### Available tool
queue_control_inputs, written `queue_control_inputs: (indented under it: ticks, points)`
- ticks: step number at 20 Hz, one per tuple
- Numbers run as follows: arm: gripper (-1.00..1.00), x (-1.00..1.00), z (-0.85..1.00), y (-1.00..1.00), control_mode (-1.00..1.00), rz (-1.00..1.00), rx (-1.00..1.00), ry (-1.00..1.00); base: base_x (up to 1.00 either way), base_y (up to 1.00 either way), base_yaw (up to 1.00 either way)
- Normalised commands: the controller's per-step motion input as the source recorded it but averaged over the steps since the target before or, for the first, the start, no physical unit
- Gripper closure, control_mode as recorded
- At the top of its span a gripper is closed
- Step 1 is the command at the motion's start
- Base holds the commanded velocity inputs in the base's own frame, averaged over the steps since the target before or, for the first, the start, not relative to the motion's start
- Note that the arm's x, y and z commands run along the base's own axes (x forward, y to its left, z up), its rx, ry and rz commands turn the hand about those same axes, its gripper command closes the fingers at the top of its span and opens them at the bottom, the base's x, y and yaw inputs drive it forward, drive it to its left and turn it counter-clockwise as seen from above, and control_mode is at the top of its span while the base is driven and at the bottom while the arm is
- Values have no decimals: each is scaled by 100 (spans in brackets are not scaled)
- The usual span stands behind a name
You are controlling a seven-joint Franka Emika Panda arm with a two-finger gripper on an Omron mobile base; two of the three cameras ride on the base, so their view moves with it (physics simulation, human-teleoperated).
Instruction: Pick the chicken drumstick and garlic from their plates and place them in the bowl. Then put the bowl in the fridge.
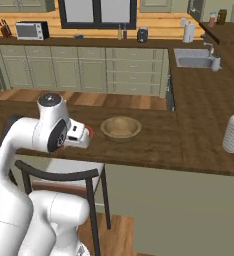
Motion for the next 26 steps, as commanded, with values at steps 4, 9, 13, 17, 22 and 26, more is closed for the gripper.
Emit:
queue_control_inputs:
  ticks: [4,9,13,17,22,26]
  points:
    - [100,100,14,-31,-100,-6,0,0,0,0,0]
    - [100,100,-4,-24,-100,-5,0,2,0,0,0]
    - [100,100,-29,-30,-100,-1,0,7,0,0,0]
    - [100,100,-37,-19,-100,0,0,3,0,0,0]
    - [100,100,-44,-2,-100,0,0,3,0,0,0]
    - [100,90,-51,-23,-100,0,0,0,0,0,0]
